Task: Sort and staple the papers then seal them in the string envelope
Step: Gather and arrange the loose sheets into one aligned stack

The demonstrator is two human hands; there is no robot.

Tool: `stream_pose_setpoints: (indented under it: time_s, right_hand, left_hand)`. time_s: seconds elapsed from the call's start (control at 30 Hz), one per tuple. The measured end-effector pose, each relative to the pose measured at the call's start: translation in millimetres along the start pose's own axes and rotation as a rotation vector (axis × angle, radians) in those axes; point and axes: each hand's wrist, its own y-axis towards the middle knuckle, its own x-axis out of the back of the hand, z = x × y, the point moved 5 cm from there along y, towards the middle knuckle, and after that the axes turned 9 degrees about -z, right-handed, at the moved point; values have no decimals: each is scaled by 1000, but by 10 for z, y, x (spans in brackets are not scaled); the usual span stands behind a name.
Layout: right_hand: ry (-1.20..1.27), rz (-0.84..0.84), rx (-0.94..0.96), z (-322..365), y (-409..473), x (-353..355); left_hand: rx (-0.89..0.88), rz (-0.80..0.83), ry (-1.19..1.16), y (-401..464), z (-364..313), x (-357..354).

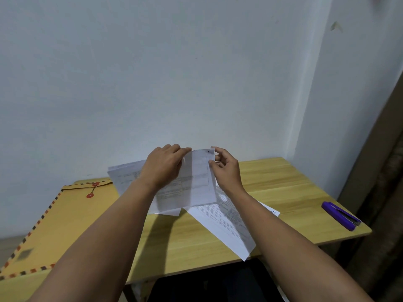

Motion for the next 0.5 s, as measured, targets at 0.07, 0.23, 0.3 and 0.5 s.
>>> stream_pose_setpoints:
  time_s: [0.07, 0.23, 0.3, 0.5]
  right_hand:
    - [-39, 29, -1, -34, -20, -7]
    - [-93, 59, -37, -91, -75, -2]
    - [-96, 56, -41, -80, -75, 1]
    - [-80, 15, 25, 24, -68, 16]
  left_hand:
    - [29, 51, -22, -34, 3, -55]
    - [65, 121, -30, -91, -5, -121]
    - [66, 121, -19, -82, -1, -128]
    - [77, 133, 27, -8, 41, -78]
